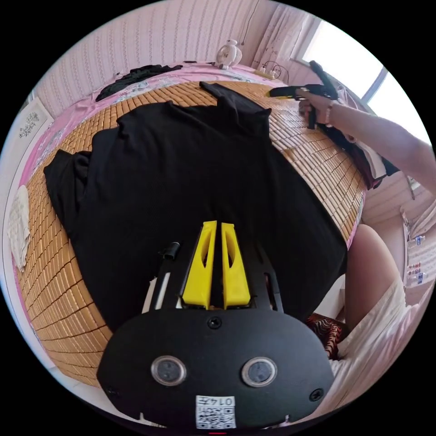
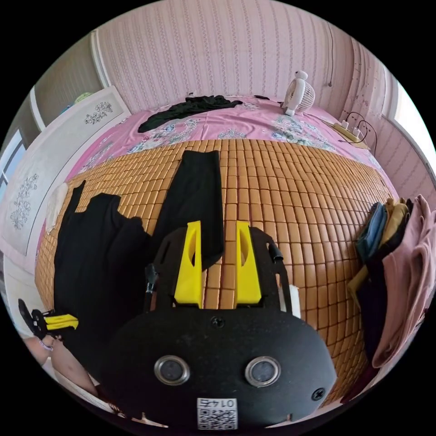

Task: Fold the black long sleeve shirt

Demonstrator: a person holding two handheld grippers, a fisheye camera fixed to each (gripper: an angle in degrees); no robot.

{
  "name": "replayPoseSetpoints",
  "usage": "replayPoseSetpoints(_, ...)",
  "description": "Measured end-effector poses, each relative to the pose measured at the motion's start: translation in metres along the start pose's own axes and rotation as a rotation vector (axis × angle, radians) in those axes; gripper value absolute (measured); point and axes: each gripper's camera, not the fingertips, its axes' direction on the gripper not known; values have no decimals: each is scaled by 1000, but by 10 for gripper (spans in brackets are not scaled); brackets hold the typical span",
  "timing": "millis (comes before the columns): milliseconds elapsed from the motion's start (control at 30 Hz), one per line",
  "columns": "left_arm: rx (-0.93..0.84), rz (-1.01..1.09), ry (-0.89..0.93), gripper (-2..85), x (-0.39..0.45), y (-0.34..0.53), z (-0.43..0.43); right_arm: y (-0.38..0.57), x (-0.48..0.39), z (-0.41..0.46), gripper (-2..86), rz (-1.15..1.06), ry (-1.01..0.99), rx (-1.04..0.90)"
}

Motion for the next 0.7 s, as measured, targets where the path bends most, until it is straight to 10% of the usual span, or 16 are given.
replayPoseSetpoints(700, 15, 98, 166, 56, 4, -146, 71, 193, 76, -150, 47, 219, 97, -136)
